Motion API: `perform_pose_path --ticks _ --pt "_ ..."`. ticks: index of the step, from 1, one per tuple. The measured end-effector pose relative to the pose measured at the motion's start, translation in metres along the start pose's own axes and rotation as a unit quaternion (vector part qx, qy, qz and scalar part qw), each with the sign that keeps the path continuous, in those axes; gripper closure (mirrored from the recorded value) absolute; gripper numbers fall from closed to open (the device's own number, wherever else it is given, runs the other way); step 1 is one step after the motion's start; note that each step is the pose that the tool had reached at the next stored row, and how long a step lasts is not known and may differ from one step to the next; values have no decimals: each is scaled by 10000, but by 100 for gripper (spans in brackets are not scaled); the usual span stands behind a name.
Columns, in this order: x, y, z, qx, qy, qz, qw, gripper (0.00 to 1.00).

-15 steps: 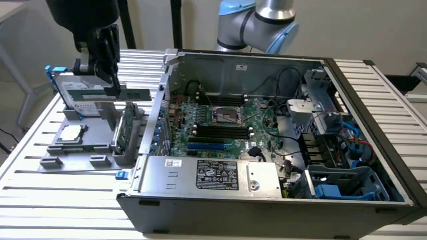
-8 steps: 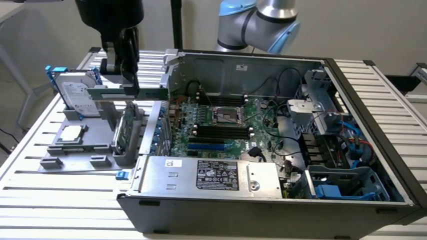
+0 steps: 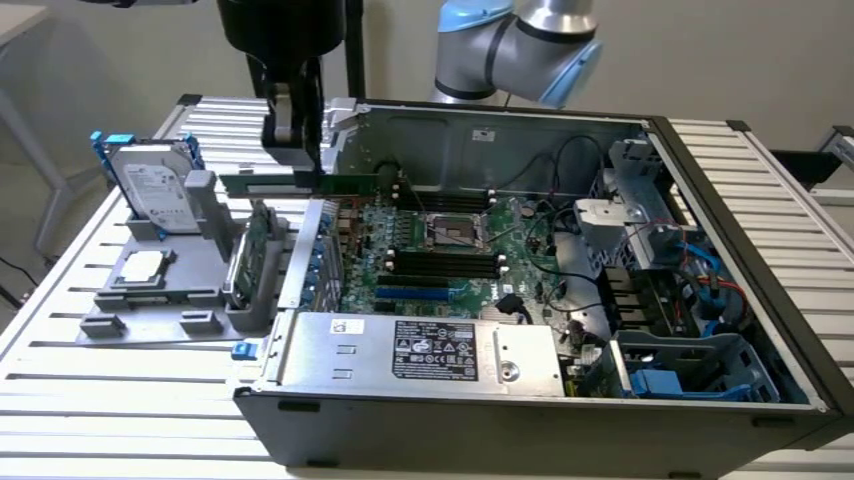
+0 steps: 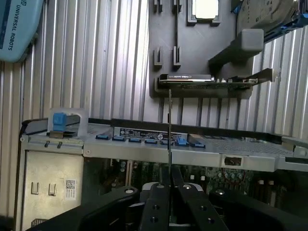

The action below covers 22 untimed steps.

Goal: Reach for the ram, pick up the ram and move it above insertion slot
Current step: 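Pick up the ram and move it above insertion slot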

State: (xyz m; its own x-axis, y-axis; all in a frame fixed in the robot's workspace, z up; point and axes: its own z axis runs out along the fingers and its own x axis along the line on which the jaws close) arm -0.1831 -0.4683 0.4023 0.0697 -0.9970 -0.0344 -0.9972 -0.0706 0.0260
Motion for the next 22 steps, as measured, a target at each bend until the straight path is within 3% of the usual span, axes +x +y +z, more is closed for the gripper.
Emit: perform_pose_path --ticks 6,22 --pt "-50 -258 9 -2 -12 0 10000 87" --pt "-432 -716 156 -5 -12 0 10000 87"
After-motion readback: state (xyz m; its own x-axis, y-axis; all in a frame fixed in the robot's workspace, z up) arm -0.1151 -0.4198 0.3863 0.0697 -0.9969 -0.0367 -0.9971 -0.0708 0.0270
